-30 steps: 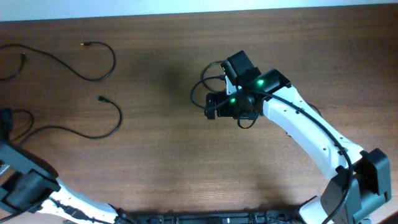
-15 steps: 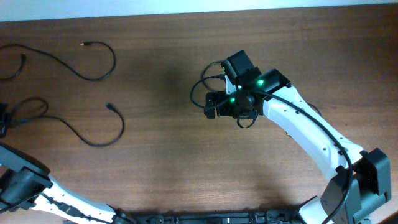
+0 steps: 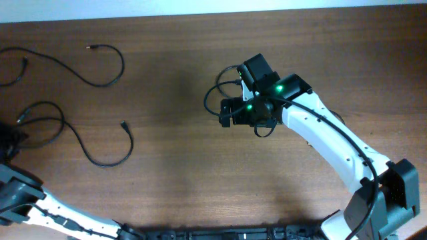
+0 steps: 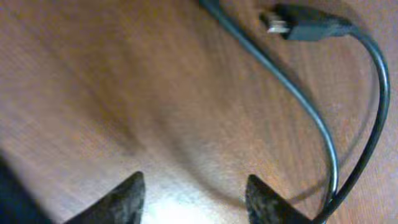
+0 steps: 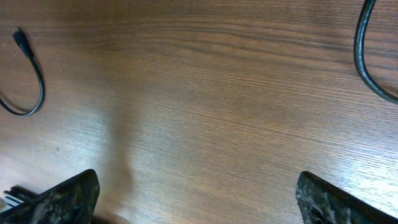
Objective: Untangle cables
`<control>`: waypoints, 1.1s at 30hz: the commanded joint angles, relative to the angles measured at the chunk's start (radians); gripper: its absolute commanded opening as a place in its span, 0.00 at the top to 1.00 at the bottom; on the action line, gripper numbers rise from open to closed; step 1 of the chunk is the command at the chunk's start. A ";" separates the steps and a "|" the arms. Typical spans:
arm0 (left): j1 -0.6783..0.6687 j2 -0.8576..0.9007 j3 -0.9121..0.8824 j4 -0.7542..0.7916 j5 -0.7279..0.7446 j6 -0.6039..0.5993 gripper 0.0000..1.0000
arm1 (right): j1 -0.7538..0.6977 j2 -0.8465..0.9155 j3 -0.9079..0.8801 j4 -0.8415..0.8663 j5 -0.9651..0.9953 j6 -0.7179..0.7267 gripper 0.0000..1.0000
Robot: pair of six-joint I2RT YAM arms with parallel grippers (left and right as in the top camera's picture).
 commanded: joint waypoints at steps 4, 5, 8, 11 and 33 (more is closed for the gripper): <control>0.017 -0.002 0.288 -0.154 0.187 -0.045 0.30 | 0.002 0.011 0.002 0.000 0.005 0.008 0.02; 0.014 -0.002 0.385 -0.223 0.091 -0.082 0.03 | 0.002 0.011 0.002 0.000 0.005 0.008 0.02; 0.013 -0.002 0.475 -0.362 -0.169 -0.191 0.01 | 0.002 0.011 0.002 0.000 0.005 0.008 0.02; -0.001 -0.001 0.475 -0.399 -0.024 -0.395 0.01 | 0.002 0.011 0.002 0.000 0.005 0.008 0.02; -0.830 -0.029 0.051 -0.504 -0.212 -0.323 0.01 | 0.002 0.011 0.002 0.000 0.005 0.008 0.02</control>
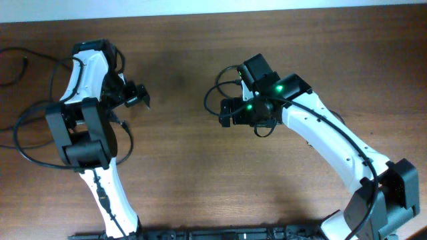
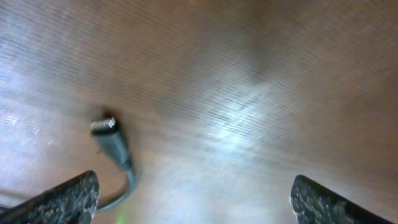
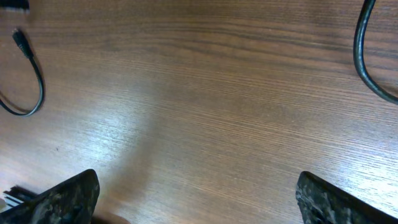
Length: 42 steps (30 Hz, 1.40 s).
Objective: Untangle cables
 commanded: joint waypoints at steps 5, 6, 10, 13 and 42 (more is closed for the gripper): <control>0.032 -0.082 -0.147 0.048 -0.062 0.048 0.01 | 0.002 0.010 0.002 0.000 0.005 0.008 0.01; 0.032 -0.082 -0.204 0.088 -0.063 0.049 0.01 | 0.002 0.010 0.002 0.000 0.005 0.008 0.02; 0.032 -0.082 -0.273 0.164 -0.063 0.056 0.09 | 0.002 0.010 0.002 0.000 0.005 0.008 0.02; 0.032 -0.082 -0.276 0.196 -0.064 0.056 0.42 | 0.002 0.010 0.002 0.000 0.005 0.008 0.02; 0.473 -0.085 -0.043 0.396 0.081 -0.361 0.87 | 0.002 0.010 0.002 0.000 0.005 0.008 0.02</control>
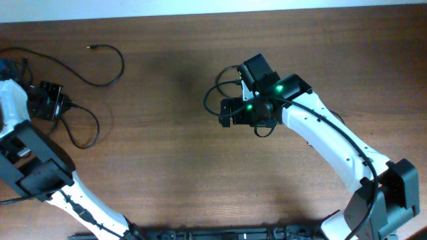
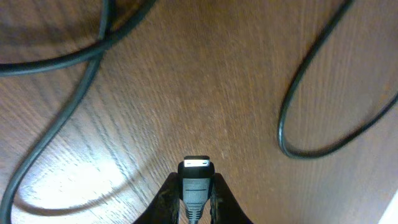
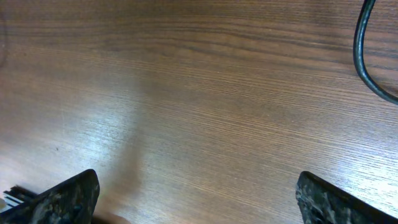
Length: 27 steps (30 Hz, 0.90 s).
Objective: Untangle cables
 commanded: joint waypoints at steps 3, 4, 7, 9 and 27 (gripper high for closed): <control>0.005 0.008 0.019 -0.003 -0.162 -0.008 0.77 | 0.002 0.010 0.002 0.000 0.005 0.009 0.02; 0.004 0.008 0.019 -0.002 -0.162 -0.008 0.72 | 0.002 0.010 0.002 0.000 0.005 0.008 0.02; 0.004 0.008 0.019 0.002 -0.165 0.029 0.65 | 0.002 0.010 0.002 0.000 0.005 0.008 0.02; 0.003 0.008 0.019 0.022 0.019 0.280 0.63 | 0.002 0.010 0.002 0.000 0.005 0.008 0.01; -0.907 0.008 0.018 0.010 0.194 0.556 0.01 | -0.705 -0.023 0.005 -0.168 0.091 -0.094 0.02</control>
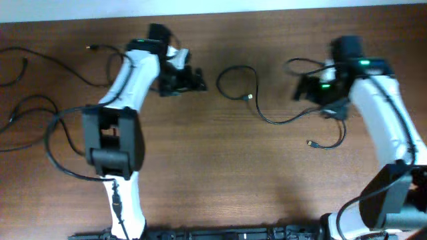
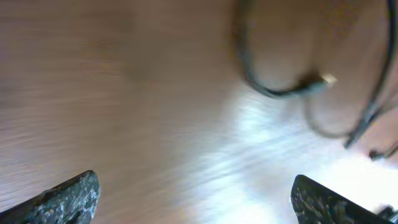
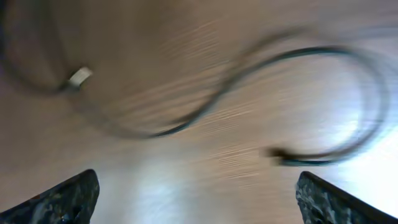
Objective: Untangle cables
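A thin dark cable point(image 1: 273, 121) lies spread across the table's middle, with a loop at its left end. Its light-tipped plug point(image 1: 250, 98) also shows blurred in the left wrist view point(image 2: 323, 79) and the right wrist view point(image 3: 79, 76). A second plug point(image 1: 310, 142) lies nearer the front, the dark plug point(image 3: 280, 155) in the right wrist view. My left gripper point(image 1: 198, 83) hovers just left of the loop, open and empty point(image 2: 196, 202). My right gripper point(image 1: 298, 90) hangs right of the cable's middle, open and empty point(image 3: 198, 202).
Two more dark cables lie at the far left: a thin one with a small plug point(image 1: 95, 47) near the back edge, and a looped one point(image 1: 30, 101) in front of it. The brown wooden table point(image 1: 200, 173) ends at a white strip along the back.
My left gripper was shut on a cable plug at the far left; it is now open and empty near the middle. My right gripper has moved right, and the middle cable lies spread out.
First my left gripper hung over a plug at the far left while the right stood open over the middle cable's loop. Then the left was open by a plug left of centre, later shut on a plug at the far left. Now both are open by the middle cable.
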`<control>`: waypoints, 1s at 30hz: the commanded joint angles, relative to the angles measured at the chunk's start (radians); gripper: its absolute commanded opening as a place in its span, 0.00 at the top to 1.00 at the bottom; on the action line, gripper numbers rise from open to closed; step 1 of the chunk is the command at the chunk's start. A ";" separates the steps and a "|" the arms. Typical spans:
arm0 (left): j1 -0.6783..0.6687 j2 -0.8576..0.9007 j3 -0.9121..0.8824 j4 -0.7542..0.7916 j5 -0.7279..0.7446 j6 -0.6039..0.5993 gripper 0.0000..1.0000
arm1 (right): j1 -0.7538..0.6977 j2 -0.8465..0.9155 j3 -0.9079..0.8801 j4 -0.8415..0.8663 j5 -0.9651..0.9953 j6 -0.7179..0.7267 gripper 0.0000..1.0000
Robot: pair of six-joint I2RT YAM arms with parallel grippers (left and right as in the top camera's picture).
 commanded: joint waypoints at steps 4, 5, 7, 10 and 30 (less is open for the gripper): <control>-0.328 0.006 0.015 0.179 -0.026 -0.255 0.02 | -0.240 -0.022 0.004 -0.063 0.014 -0.007 0.02; -0.363 0.006 0.015 0.192 -0.105 -0.339 0.02 | -0.240 -0.022 0.004 -0.058 0.014 -0.007 0.02; -0.452 0.008 0.015 0.251 -0.246 -0.463 0.03 | -0.239 -0.022 0.004 -0.057 0.014 -0.007 0.02; -0.509 0.014 0.015 0.280 -0.321 -0.555 0.27 | -0.239 -0.022 0.004 -0.057 0.014 -0.007 0.02; -0.494 -0.158 0.024 0.281 -0.549 -0.579 1.00 | -0.239 -0.022 0.004 -0.057 0.014 -0.007 0.01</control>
